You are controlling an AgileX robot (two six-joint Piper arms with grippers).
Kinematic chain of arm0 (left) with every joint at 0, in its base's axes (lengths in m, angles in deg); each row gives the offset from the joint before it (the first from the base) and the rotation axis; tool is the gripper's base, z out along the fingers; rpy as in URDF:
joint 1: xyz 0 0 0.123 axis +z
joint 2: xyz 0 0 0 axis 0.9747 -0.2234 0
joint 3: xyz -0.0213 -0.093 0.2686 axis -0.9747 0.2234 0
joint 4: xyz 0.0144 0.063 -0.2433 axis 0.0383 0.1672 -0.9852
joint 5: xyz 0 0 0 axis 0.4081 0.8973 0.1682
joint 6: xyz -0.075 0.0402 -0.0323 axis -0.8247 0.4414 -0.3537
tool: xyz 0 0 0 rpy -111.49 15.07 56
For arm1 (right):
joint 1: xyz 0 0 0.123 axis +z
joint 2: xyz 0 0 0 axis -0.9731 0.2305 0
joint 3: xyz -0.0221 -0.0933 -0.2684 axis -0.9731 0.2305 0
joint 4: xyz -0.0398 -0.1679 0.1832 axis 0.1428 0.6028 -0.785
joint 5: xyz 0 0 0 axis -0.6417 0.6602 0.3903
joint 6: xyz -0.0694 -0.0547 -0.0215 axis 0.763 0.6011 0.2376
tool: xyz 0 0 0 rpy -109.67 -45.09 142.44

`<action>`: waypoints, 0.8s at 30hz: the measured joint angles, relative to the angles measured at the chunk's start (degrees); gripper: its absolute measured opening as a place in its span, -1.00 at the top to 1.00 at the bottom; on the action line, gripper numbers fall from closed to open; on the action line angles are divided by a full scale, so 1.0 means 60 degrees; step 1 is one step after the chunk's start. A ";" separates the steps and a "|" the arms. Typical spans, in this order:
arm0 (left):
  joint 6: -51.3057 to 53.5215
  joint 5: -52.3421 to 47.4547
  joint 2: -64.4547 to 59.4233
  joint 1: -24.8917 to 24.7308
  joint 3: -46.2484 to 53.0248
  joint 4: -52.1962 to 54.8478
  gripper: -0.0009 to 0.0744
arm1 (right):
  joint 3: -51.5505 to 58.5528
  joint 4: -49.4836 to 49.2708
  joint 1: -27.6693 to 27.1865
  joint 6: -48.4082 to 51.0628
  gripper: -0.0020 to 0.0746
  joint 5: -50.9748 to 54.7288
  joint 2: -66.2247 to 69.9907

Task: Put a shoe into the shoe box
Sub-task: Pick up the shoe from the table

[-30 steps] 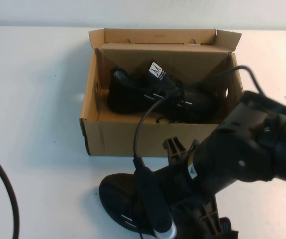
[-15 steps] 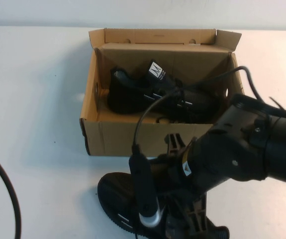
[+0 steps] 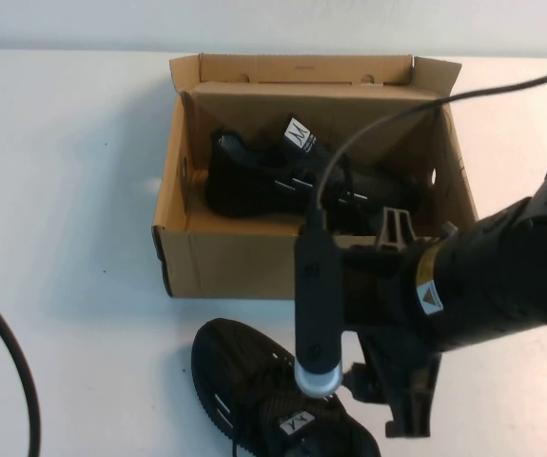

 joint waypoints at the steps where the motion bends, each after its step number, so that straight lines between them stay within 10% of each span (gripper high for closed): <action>1: 0.0000 0.0000 0.0000 0.0000 0.0000 0.0000 0.98 | 0.0000 -0.0002 0.0000 -0.0312 -0.32 0.0281 -0.0009; 24: 0.0000 -0.0017 -0.0092 0.0000 0.0000 0.0000 0.98 | 0.0000 -0.5587 0.0000 -0.4305 -0.04 0.2169 0.0848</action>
